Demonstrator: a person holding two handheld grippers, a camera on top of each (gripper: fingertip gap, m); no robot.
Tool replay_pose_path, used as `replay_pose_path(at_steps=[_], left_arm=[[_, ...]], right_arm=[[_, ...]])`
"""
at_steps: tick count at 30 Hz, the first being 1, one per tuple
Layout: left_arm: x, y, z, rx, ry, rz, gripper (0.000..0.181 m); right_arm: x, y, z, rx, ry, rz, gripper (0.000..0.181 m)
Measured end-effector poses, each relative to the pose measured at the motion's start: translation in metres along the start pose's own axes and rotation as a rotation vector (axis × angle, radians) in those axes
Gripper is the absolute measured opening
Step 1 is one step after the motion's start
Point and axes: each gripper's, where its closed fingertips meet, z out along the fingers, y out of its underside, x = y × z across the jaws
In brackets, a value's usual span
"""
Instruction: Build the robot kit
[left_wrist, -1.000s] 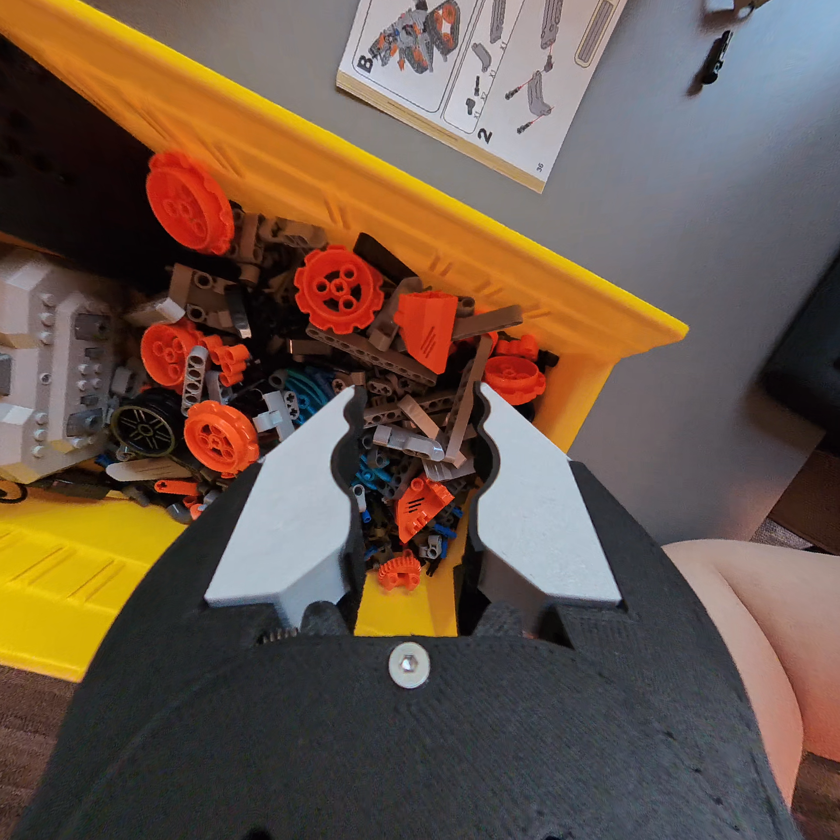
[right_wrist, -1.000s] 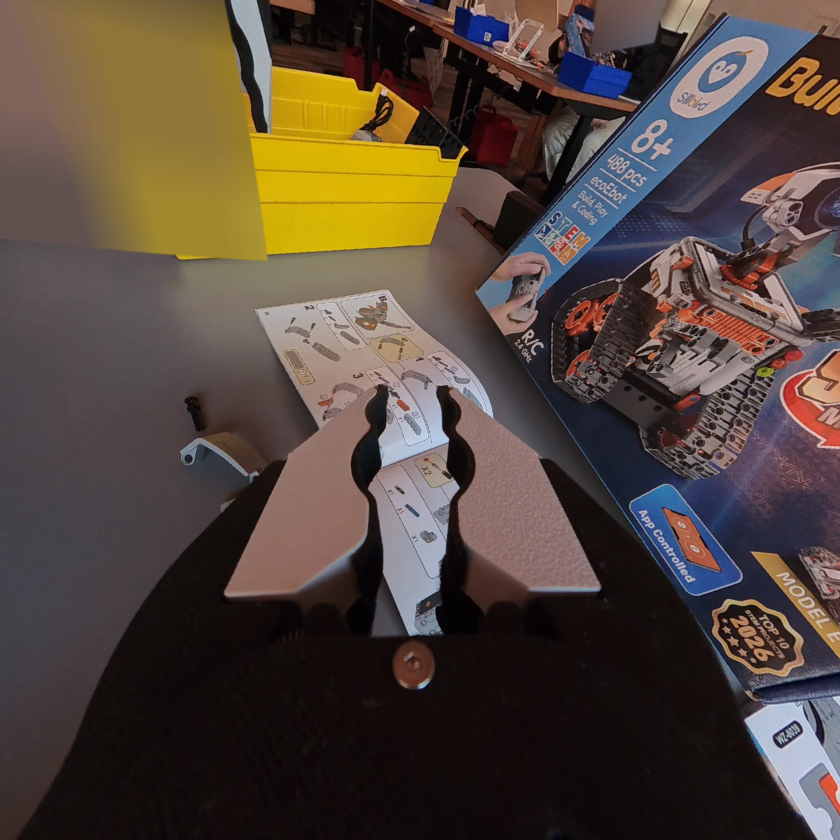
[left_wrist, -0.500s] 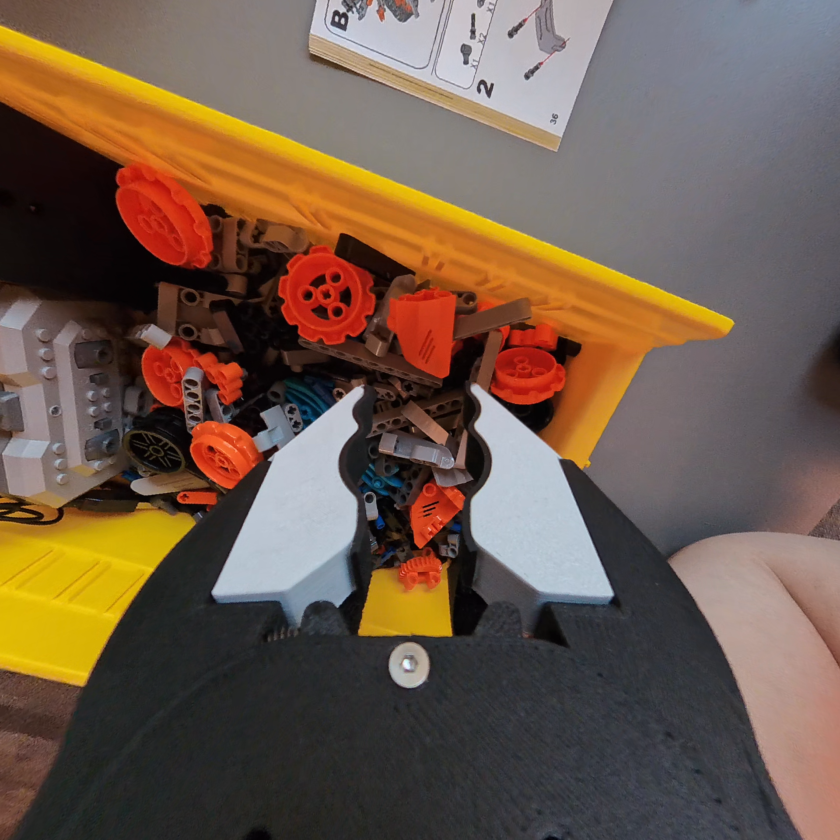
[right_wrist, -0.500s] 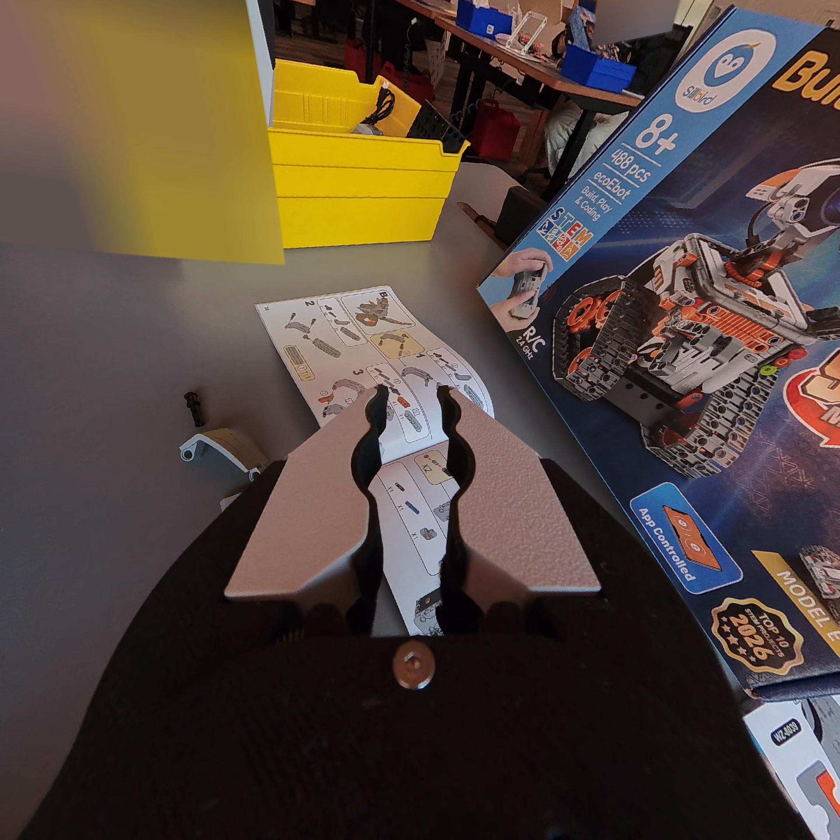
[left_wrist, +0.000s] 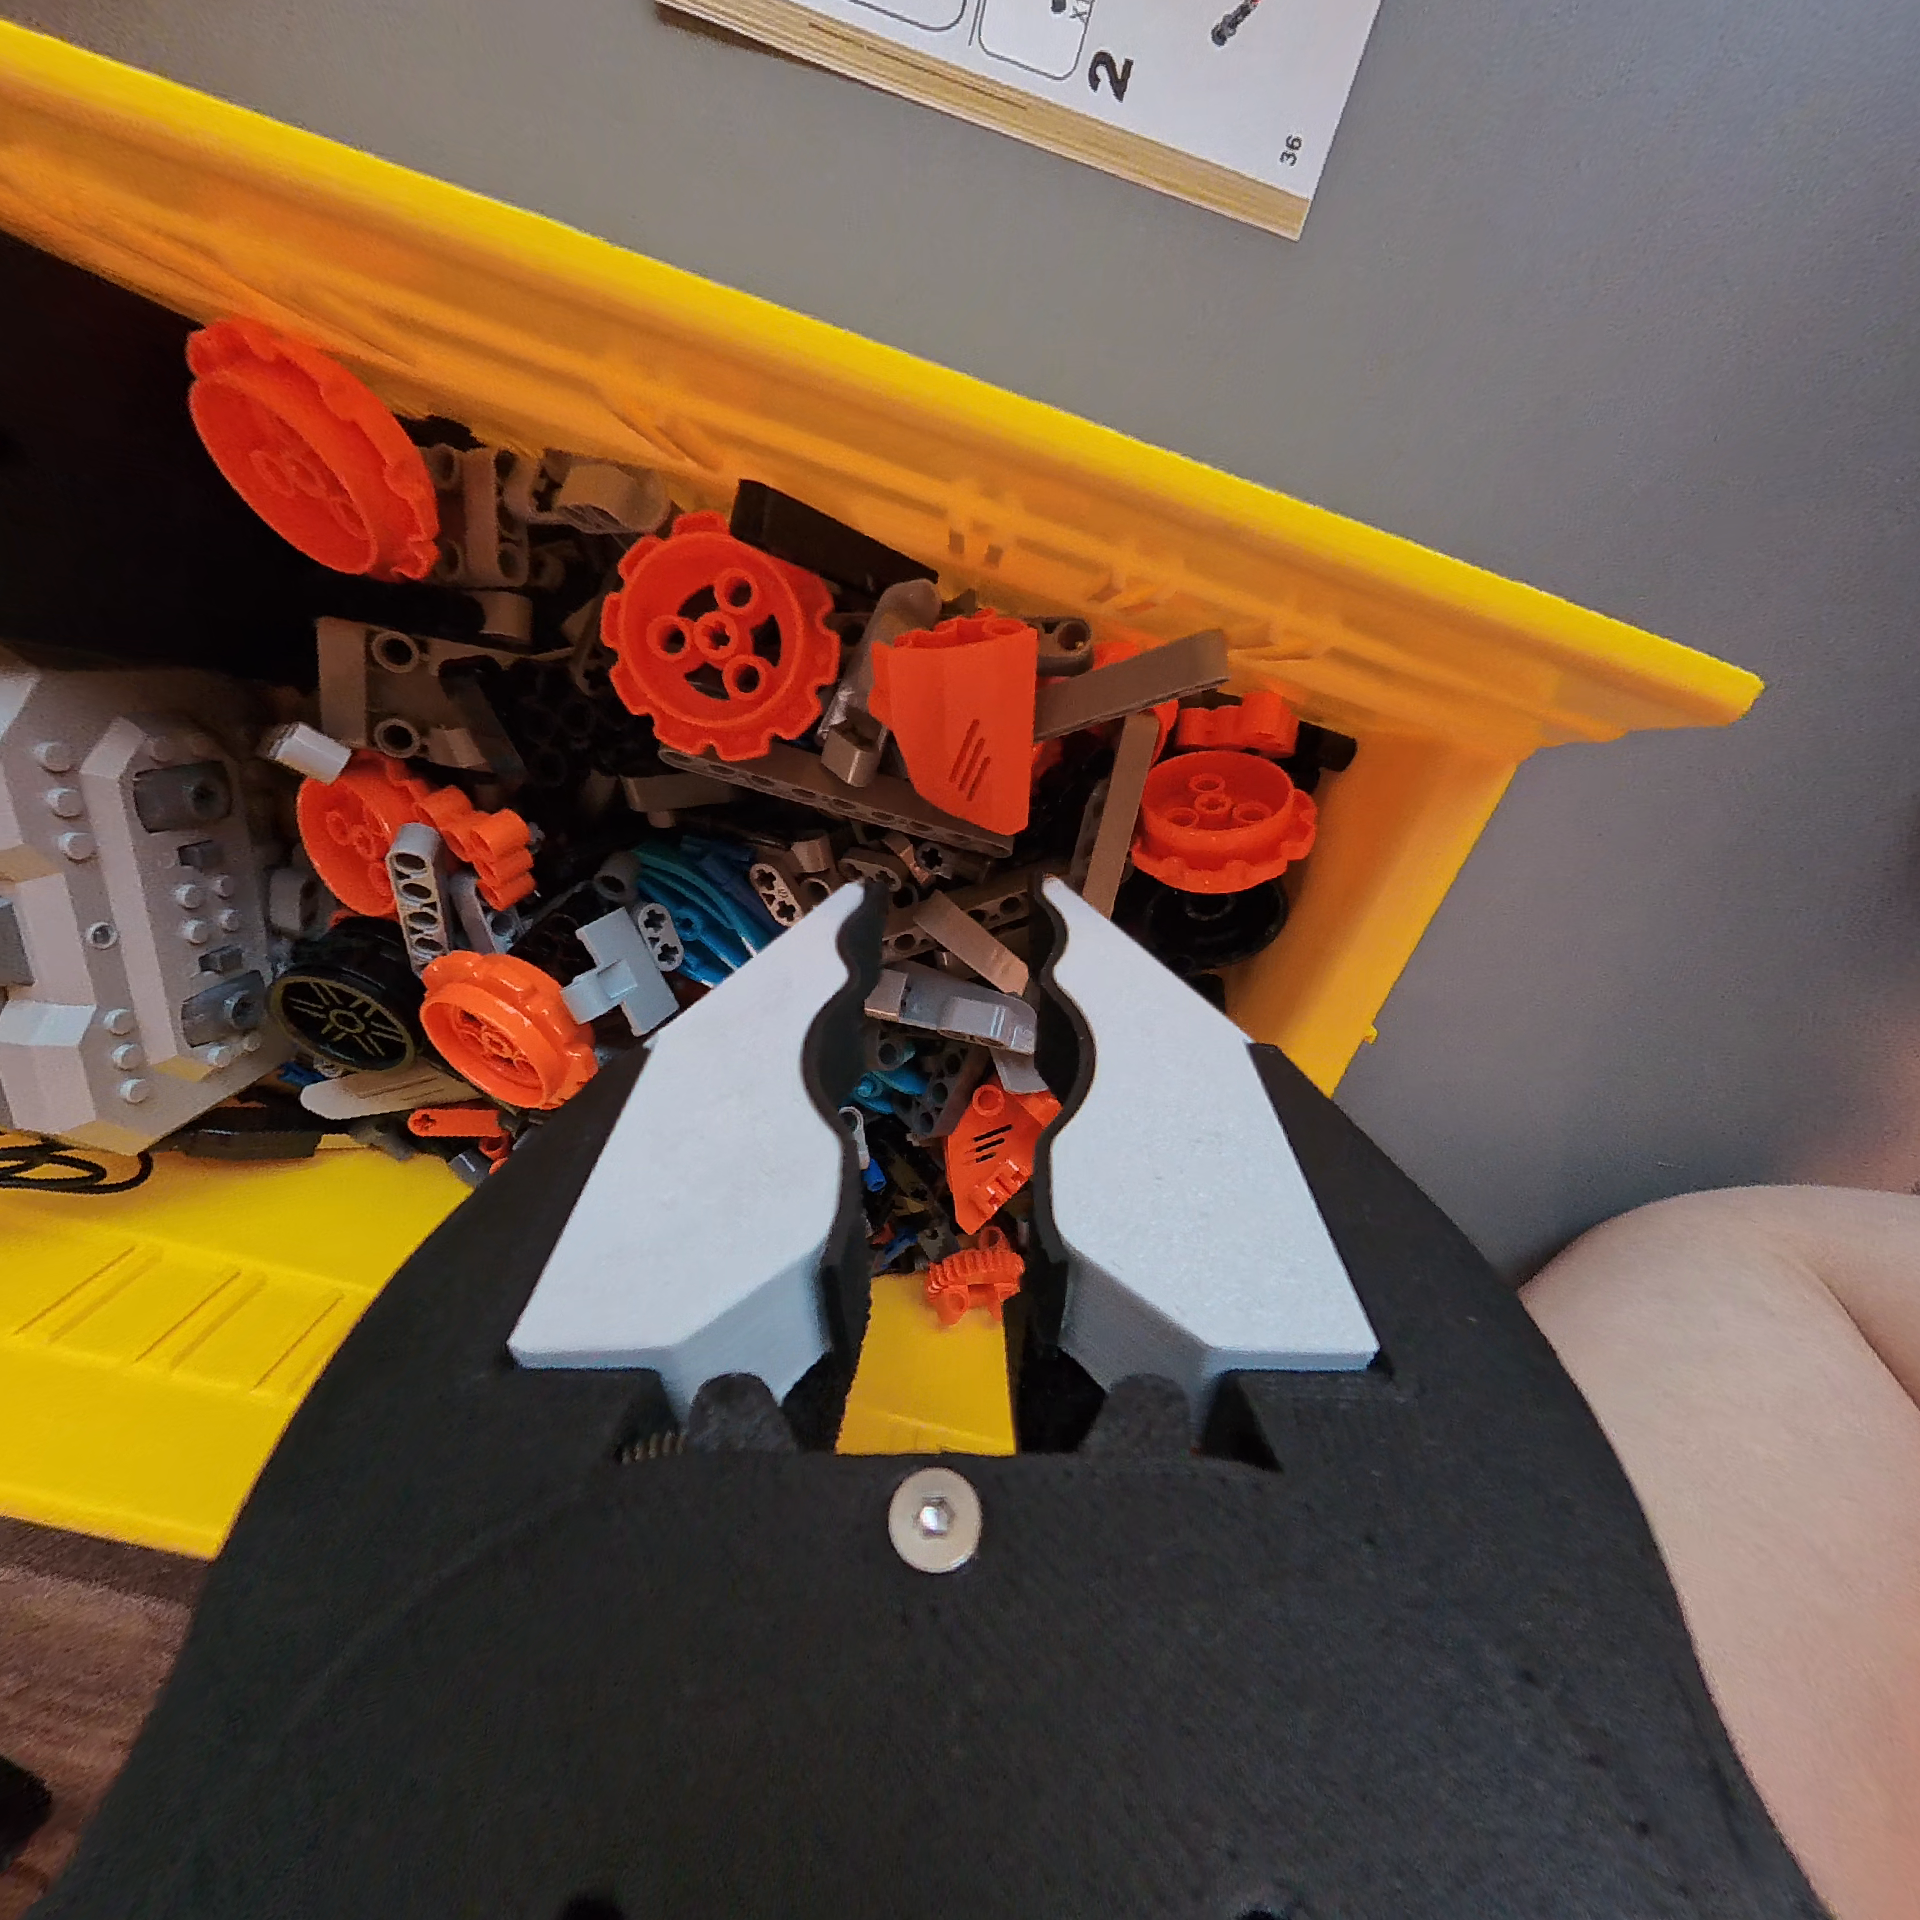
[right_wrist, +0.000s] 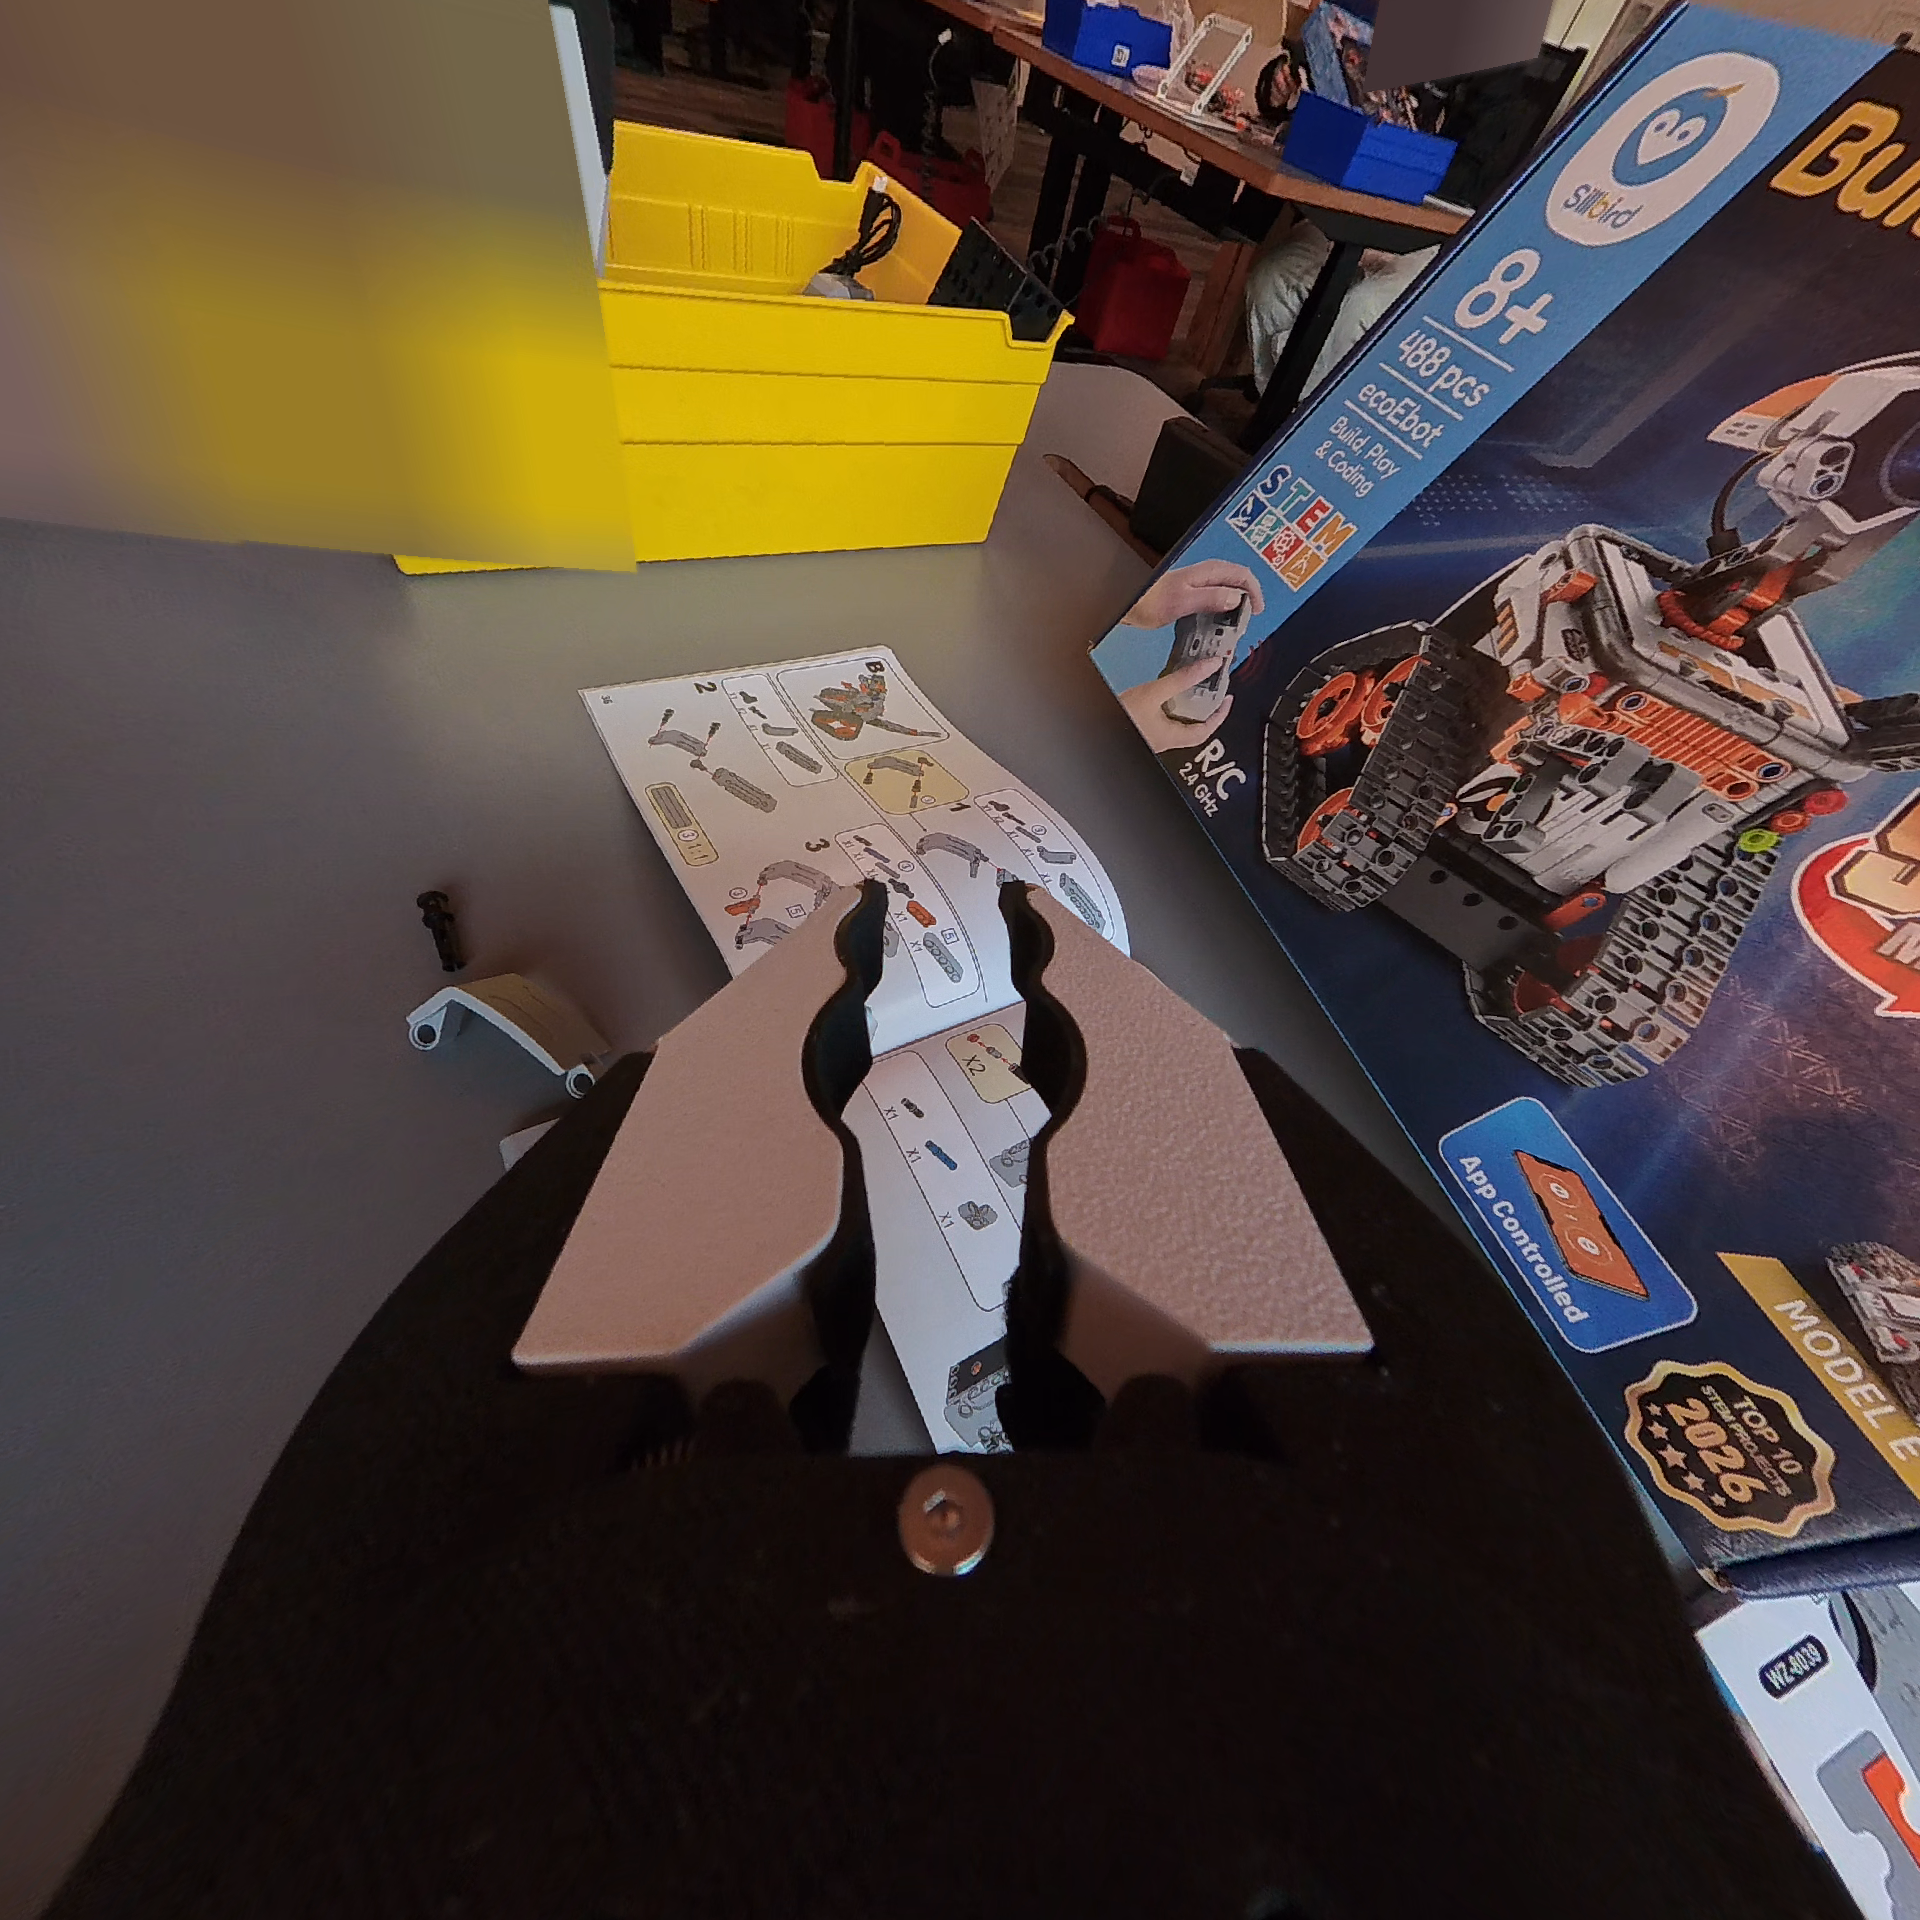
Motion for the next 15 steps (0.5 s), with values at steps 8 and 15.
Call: replay_pose_path(at_steps=[8,15], left_arm=[[0.002,0.000,0.014,-0.049,0.020,0.025,0.028],[0.003,0.000,0.018,-0.076,0.022,0.034,0.025]], right_arm=[[-0.001,-0.001,-0.001,0.003,-0.005,0.000,0.023],[0.000,-0.001,-0.001,0.002,-0.004,0.005,0.023]])
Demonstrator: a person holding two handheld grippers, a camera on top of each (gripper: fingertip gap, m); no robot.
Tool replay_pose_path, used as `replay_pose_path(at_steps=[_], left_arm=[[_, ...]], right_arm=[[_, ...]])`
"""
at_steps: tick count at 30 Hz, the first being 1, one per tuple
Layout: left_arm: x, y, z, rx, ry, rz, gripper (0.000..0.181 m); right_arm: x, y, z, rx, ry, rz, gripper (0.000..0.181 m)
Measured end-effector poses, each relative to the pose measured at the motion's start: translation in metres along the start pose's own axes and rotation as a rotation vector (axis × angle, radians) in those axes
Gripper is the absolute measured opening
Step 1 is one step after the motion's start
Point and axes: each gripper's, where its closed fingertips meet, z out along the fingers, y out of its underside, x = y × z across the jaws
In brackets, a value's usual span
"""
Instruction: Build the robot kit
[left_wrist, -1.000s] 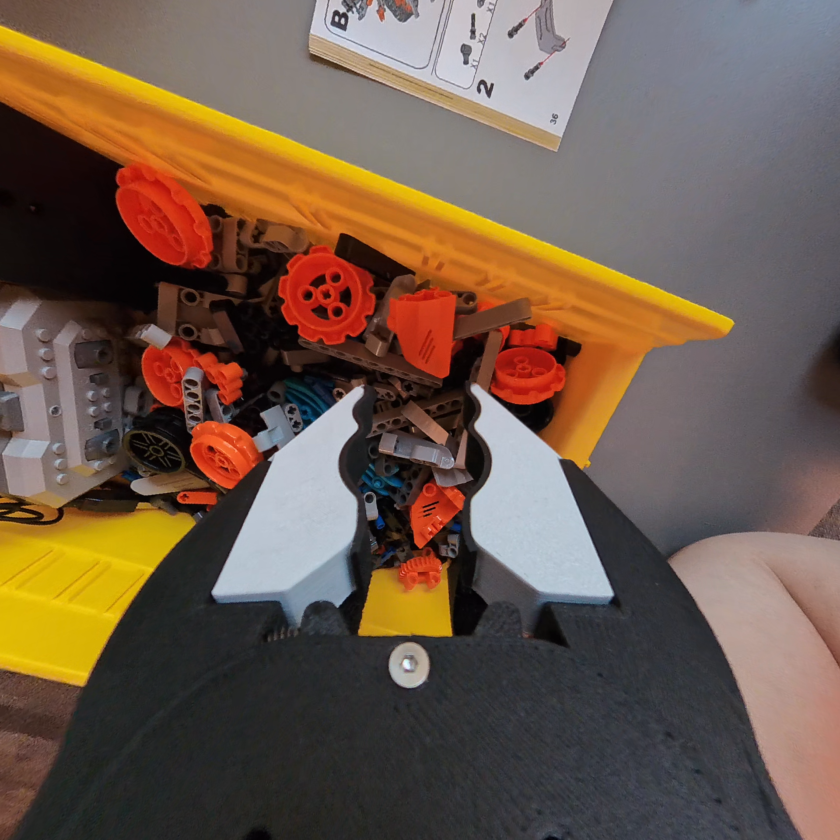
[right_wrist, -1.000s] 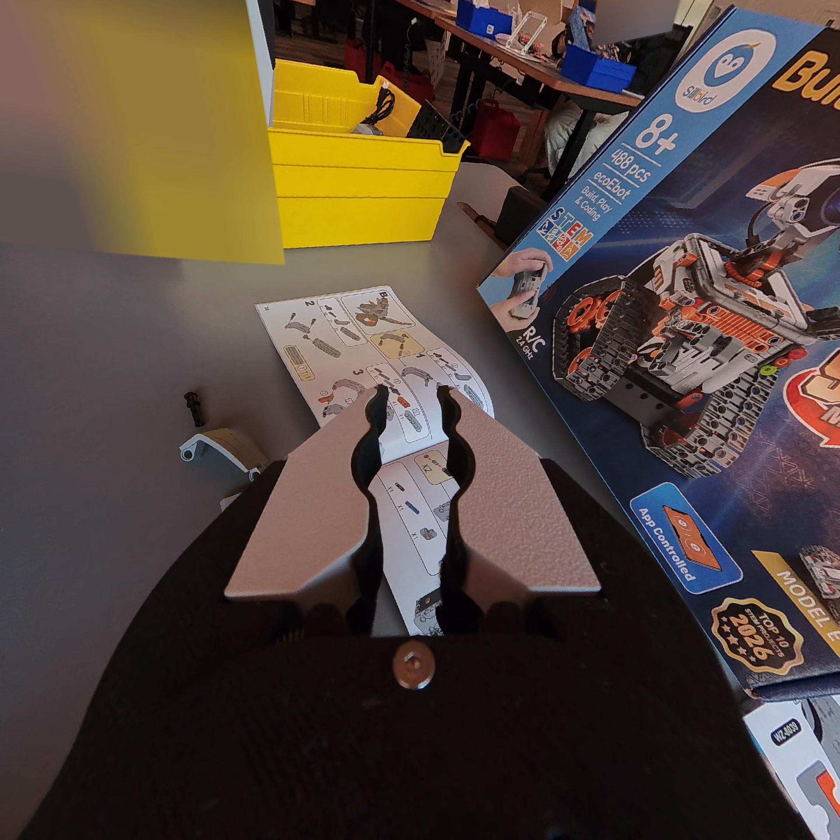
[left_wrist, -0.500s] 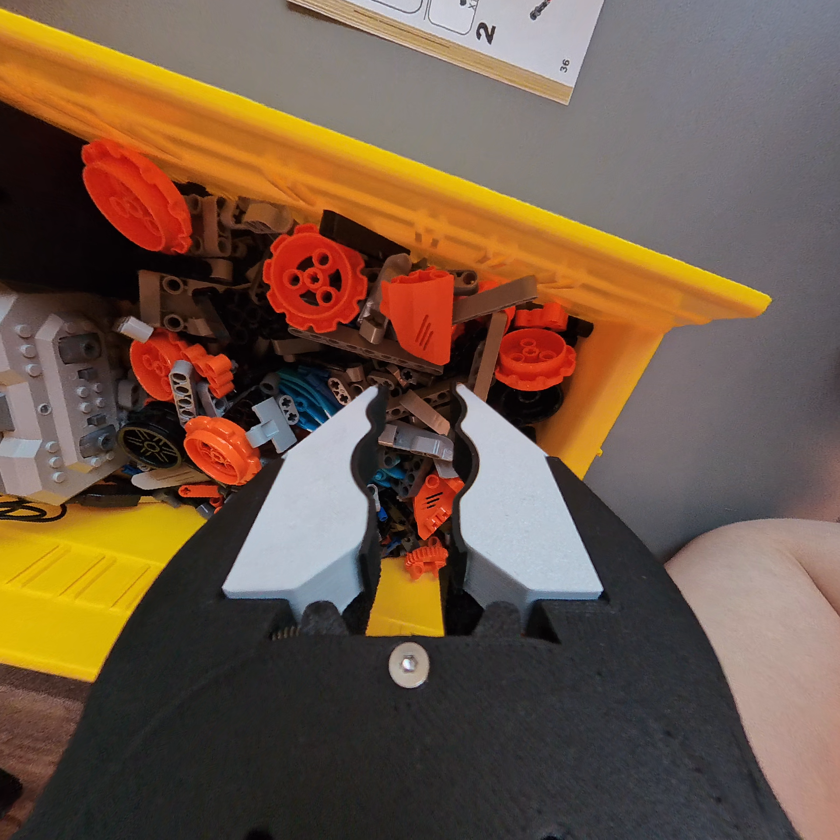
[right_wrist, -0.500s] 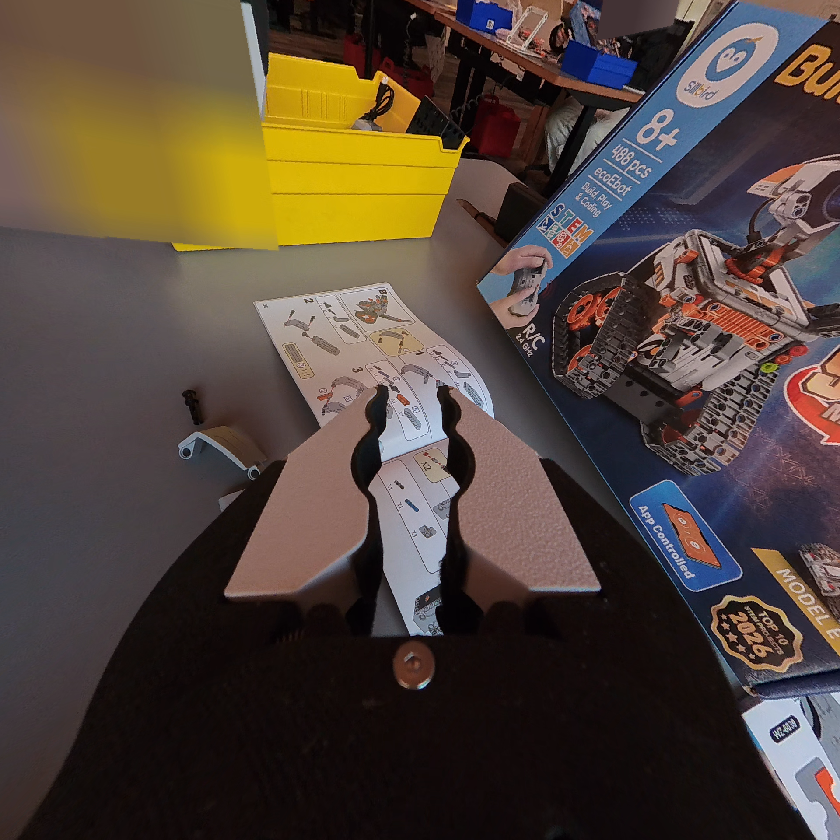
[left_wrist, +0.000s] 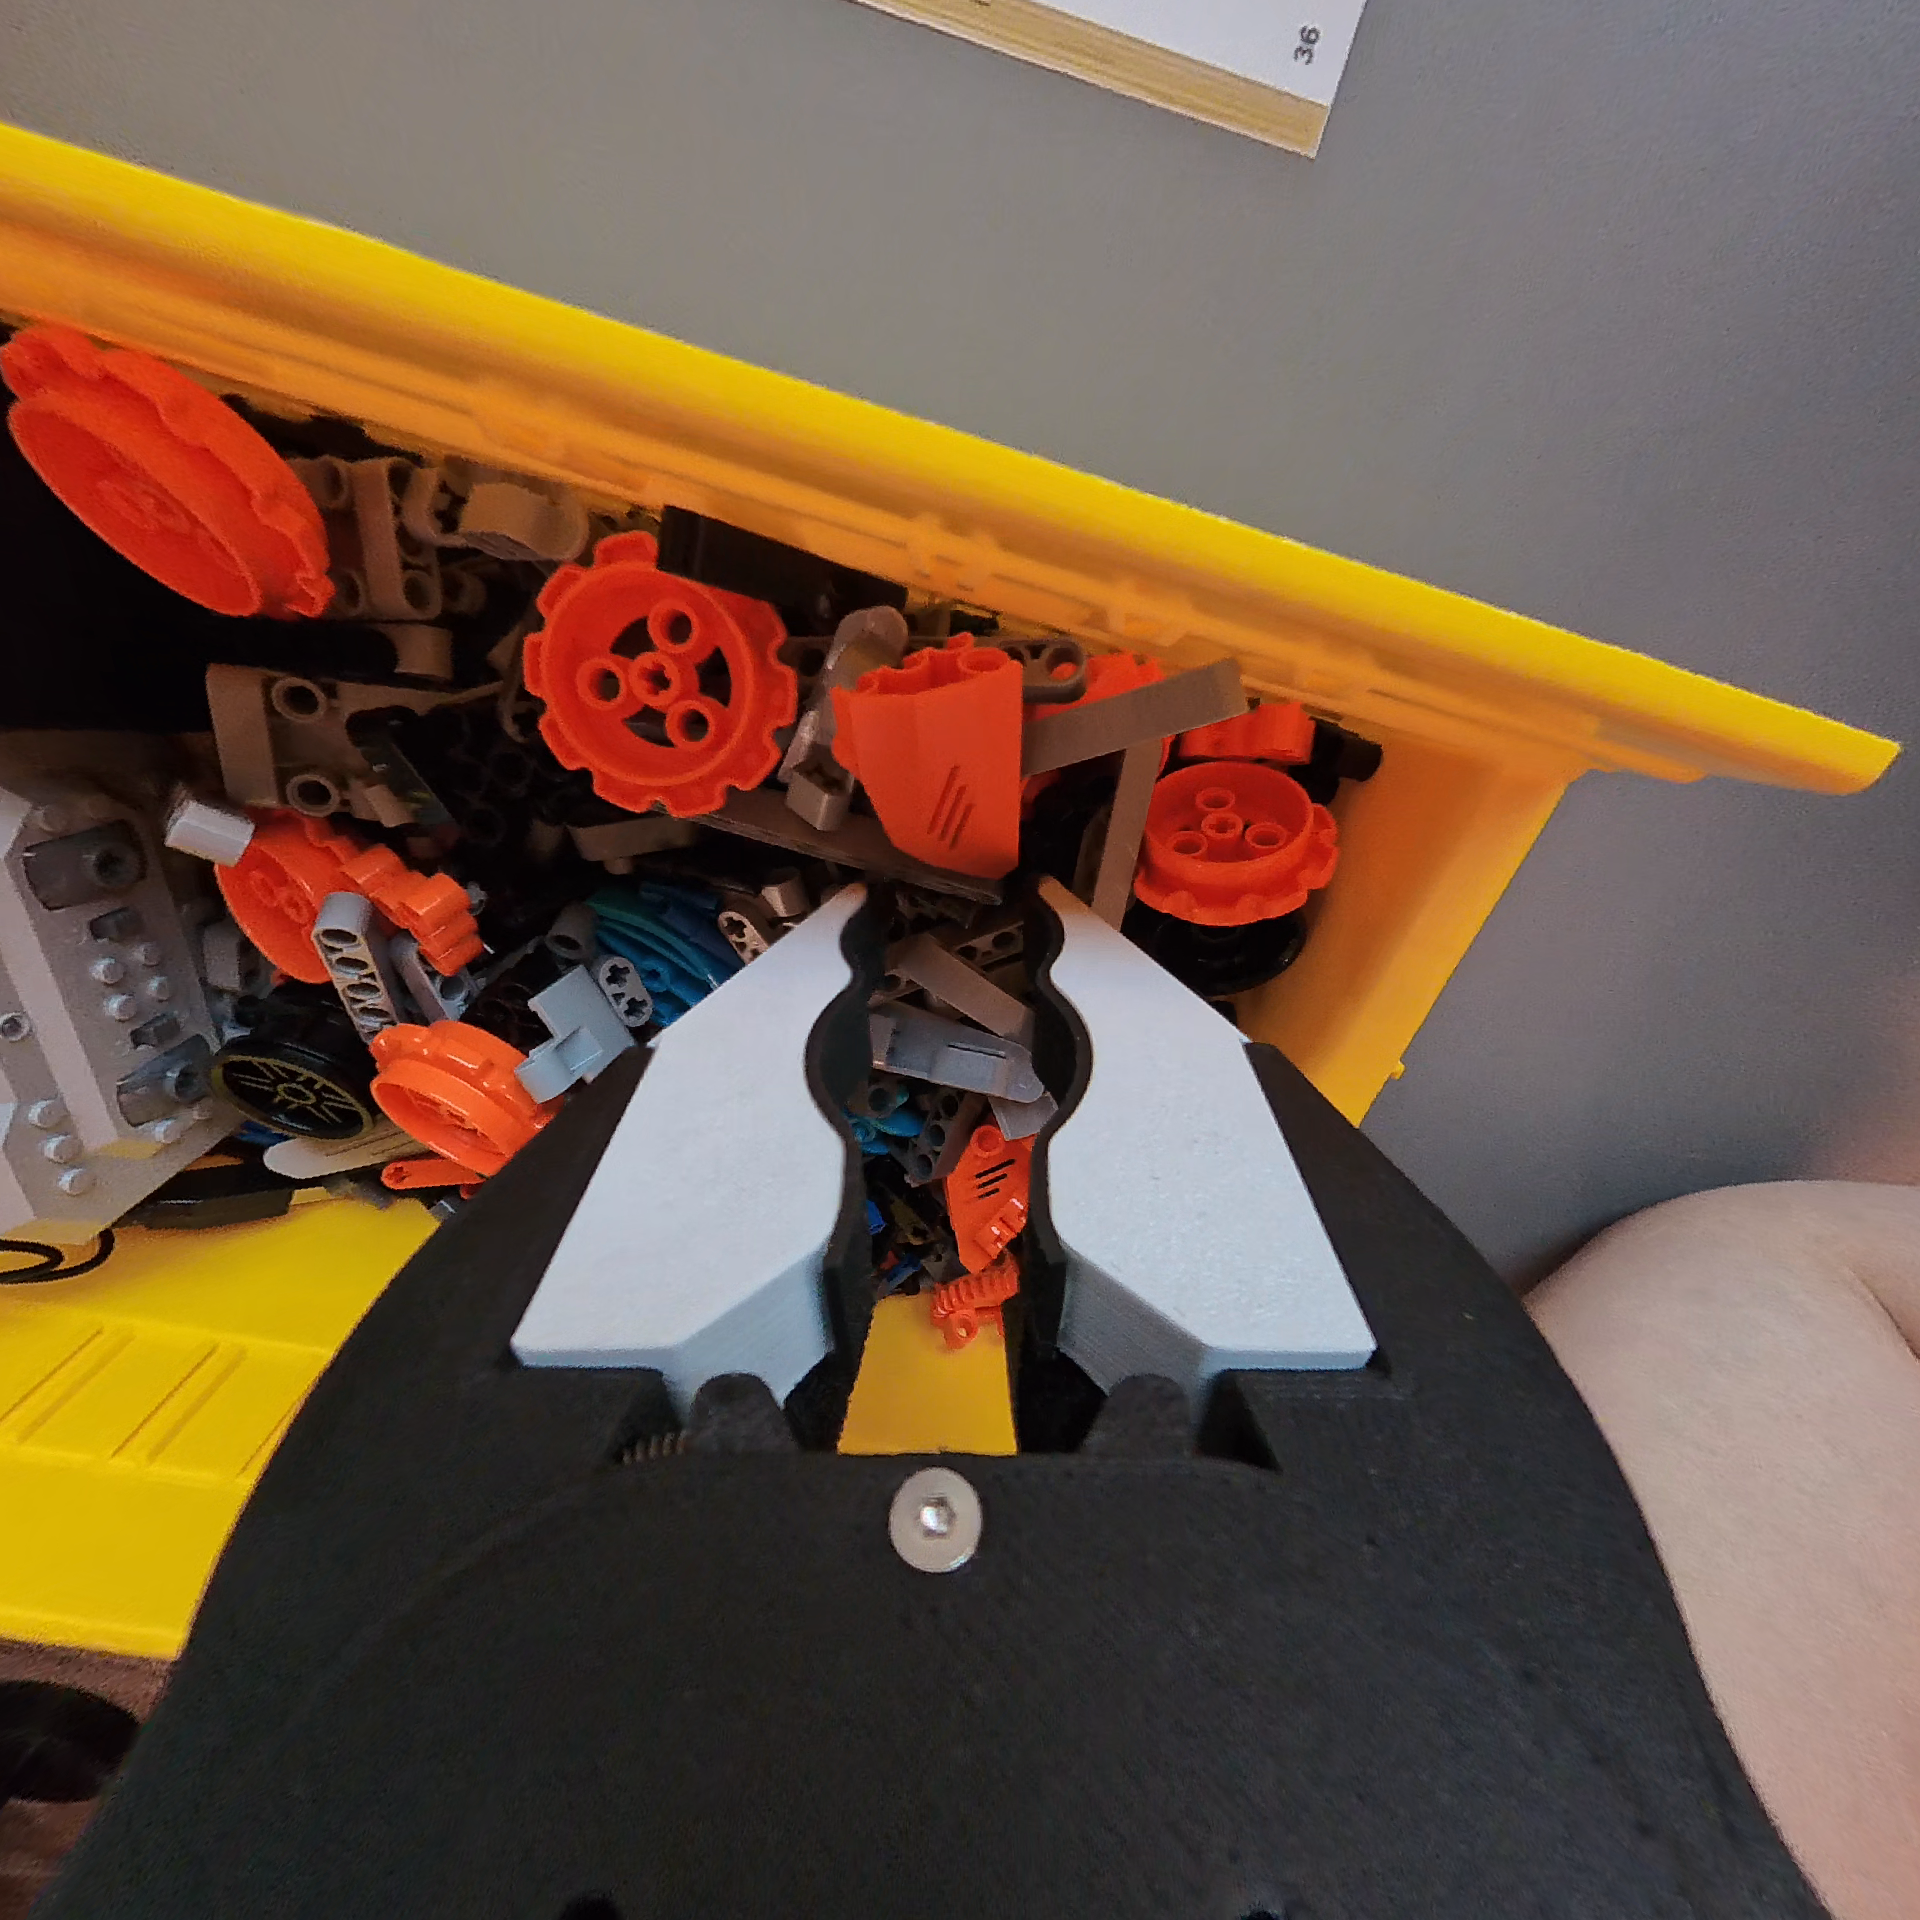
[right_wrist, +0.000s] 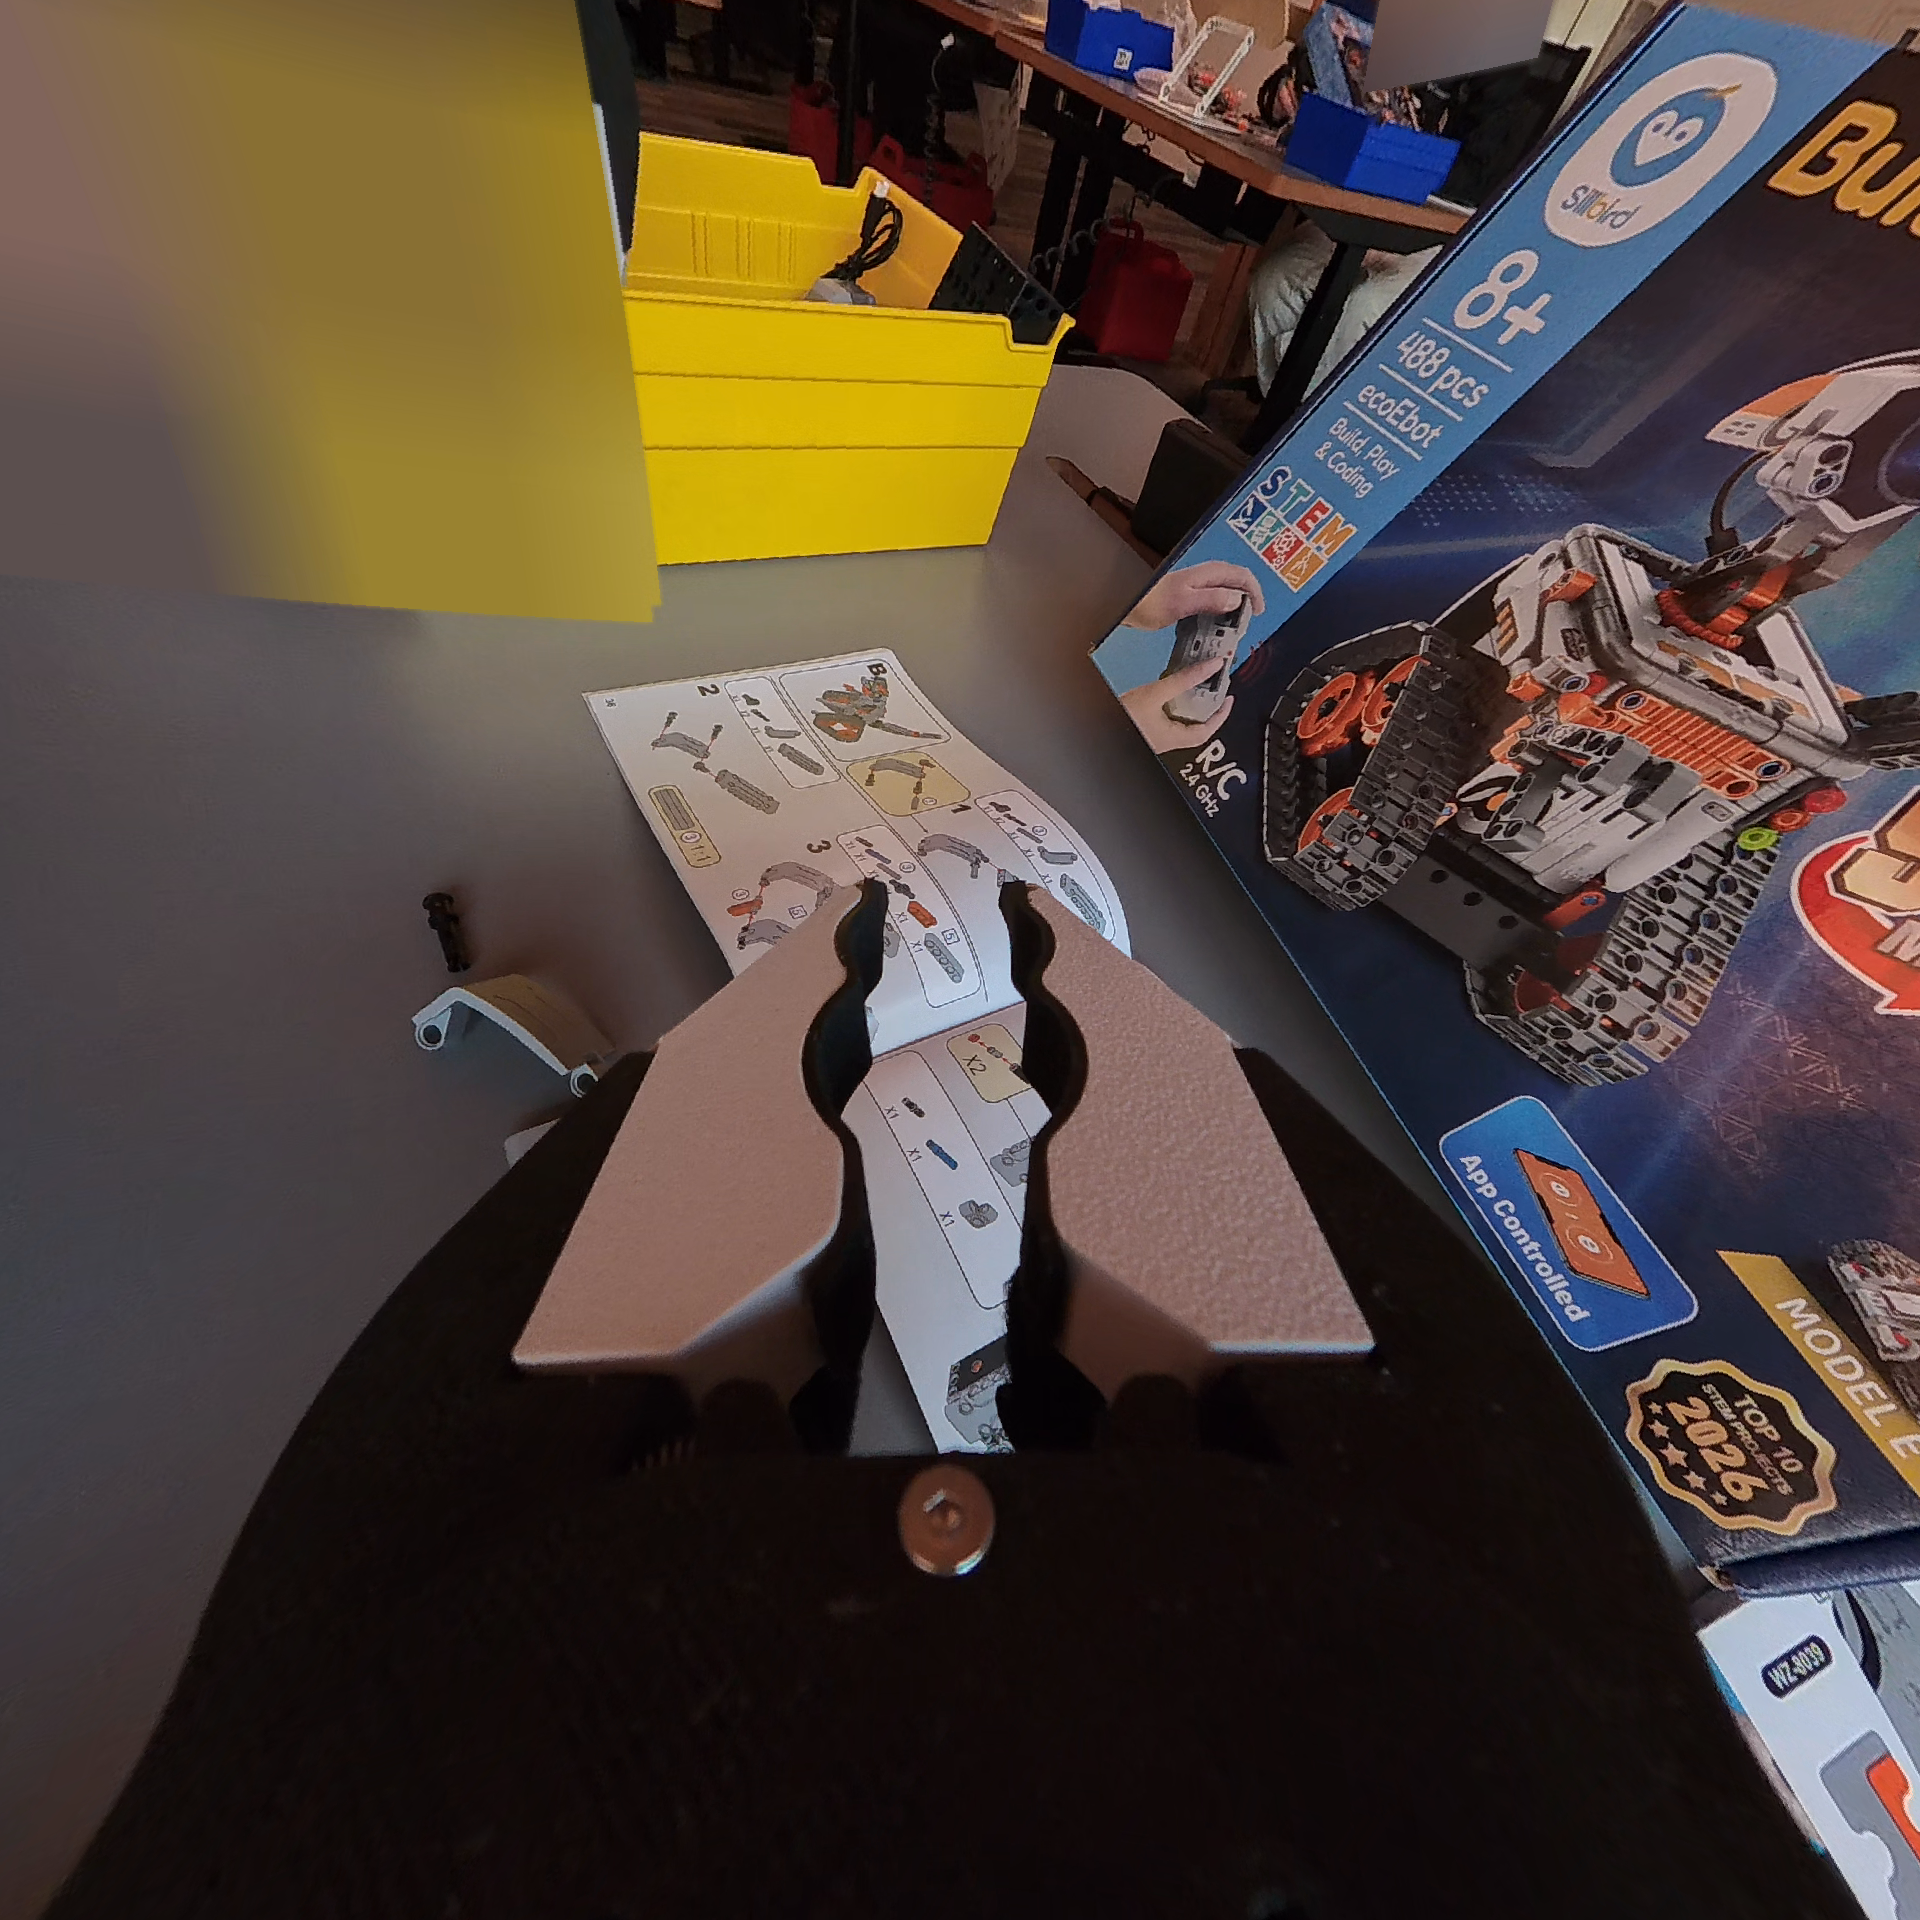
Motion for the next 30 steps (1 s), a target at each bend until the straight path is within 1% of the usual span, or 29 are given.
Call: replay_pose_path(at_steps=[2,8,14,17,22,30], left_arm=[[0.000,0.001,0.001,-0.010,-0.004,0.004,0.021],[0.000,0.001,0.003,-0.025,-0.002,0.005,0.019],[0.004,0.005,0.010,-0.070,0.041,-0.014,0.015],[0.002,0.006,0.008,-0.067,0.034,-0.021,0.007],[-0.001,0.008,0.000,-0.039,0.005,-0.021,0.007],[-0.005,0.011,-0.021,0.074,-0.040,-0.034,0.006]], right_arm=[[-0.001,0.000,0.000,-0.003,-0.001,-0.005,0.023],[0.000,-0.001,-0.001,-0.001,-0.001,-0.006,0.023],[-0.001,0.001,0.000,-0.008,-0.006,-0.006,0.023],[-0.002,0.001,0.000,-0.008,-0.009,-0.006,0.023],[-0.002,0.002,0.000,-0.010,-0.011,-0.004,0.023],[-0.003,0.003,0.001,-0.016,-0.014,-0.004,0.023]])
